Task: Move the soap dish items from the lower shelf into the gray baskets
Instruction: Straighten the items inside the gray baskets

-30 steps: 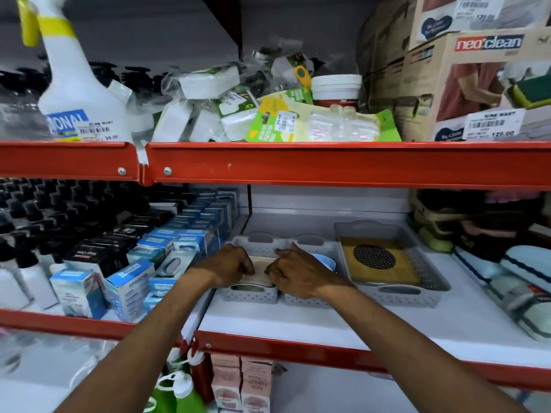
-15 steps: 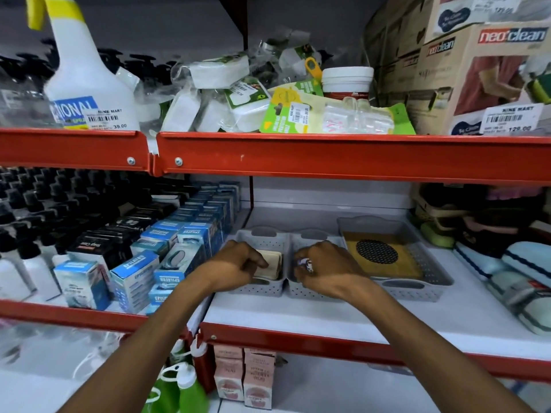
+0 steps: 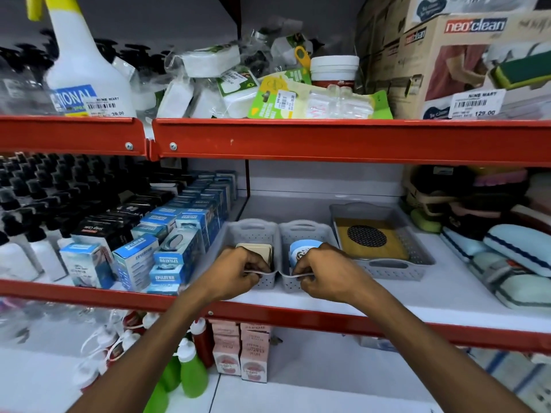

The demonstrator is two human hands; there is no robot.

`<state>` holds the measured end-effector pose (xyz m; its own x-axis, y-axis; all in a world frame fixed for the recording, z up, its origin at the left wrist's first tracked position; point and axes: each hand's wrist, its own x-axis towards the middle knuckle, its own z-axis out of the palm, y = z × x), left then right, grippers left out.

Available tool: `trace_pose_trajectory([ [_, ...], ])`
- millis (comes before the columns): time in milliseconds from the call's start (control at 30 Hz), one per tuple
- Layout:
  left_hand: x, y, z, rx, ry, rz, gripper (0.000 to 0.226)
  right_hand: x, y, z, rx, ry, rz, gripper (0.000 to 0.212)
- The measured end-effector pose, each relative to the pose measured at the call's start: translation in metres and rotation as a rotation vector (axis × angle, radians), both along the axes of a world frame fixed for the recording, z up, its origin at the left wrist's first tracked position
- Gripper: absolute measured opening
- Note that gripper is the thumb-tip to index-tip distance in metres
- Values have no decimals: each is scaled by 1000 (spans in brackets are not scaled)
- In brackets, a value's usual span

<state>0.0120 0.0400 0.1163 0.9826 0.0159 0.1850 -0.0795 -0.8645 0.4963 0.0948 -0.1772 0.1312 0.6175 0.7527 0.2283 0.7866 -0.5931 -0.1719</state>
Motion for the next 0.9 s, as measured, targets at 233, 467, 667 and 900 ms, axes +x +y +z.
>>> trace_pose_trajectory([
  [233,-25,-9,0,-29,-10,-7,26,-25,-10,-1,64,98,43,29],
  [467,-35,-12,1,-25,-4,11,24,-35,-13,-1,58,143,52,27],
  [667,-37,-14,3,-30,33,29,25,-38,-22,0,144,172,8,33],
  [900,-33,-23,6,-79,50,35,16,0,-67,6,126,-34,-439,24],
])
